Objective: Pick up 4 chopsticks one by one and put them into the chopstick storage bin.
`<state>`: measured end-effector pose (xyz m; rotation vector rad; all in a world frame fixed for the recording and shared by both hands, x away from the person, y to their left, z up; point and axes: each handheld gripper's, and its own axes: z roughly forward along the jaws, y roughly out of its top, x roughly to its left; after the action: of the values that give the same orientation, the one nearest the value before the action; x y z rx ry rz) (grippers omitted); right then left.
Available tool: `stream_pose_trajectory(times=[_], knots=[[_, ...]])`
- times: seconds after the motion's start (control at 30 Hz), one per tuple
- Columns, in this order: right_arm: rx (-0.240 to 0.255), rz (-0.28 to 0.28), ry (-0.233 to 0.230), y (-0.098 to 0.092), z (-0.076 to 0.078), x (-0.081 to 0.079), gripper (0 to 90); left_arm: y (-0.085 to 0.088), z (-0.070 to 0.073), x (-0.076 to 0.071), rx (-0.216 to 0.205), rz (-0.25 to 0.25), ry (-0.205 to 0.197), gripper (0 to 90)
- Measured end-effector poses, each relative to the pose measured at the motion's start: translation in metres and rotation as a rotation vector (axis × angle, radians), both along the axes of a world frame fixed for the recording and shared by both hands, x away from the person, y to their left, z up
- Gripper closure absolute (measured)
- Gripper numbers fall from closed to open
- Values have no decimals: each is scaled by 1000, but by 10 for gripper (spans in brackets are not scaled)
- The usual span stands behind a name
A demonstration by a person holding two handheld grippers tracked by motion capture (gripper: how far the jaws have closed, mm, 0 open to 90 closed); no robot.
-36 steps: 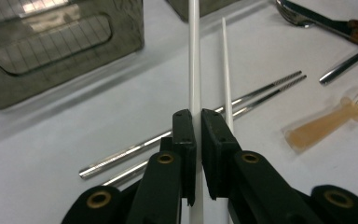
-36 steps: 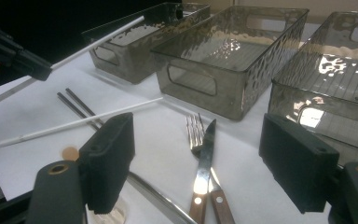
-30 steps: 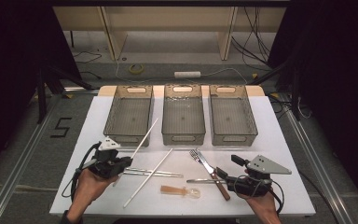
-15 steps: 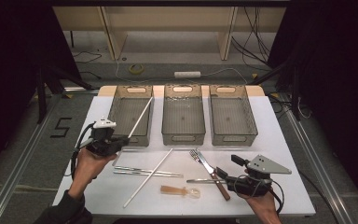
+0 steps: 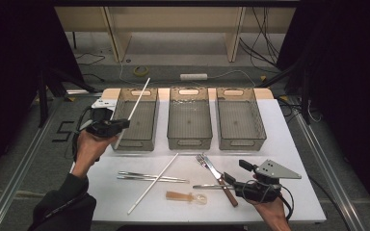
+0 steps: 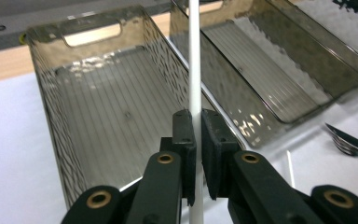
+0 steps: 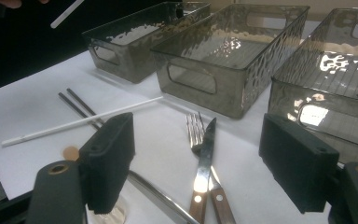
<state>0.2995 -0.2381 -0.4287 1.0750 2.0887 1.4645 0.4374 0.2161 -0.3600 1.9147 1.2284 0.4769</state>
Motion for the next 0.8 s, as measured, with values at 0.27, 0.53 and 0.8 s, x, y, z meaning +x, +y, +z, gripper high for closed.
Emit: stream_pose_trajectory(times=[0.27, 0.53, 0.8], knots=[[1, 2, 2, 0, 0, 0, 276, 4, -9, 22, 12, 25, 17, 842], [3, 2, 3, 0, 0, 0, 276, 9, -13, 41, 29, 48, 10, 841], [5, 5, 7, 0, -1, 0, 277, 18, -25, 55, 20, 76, 13, 841]])
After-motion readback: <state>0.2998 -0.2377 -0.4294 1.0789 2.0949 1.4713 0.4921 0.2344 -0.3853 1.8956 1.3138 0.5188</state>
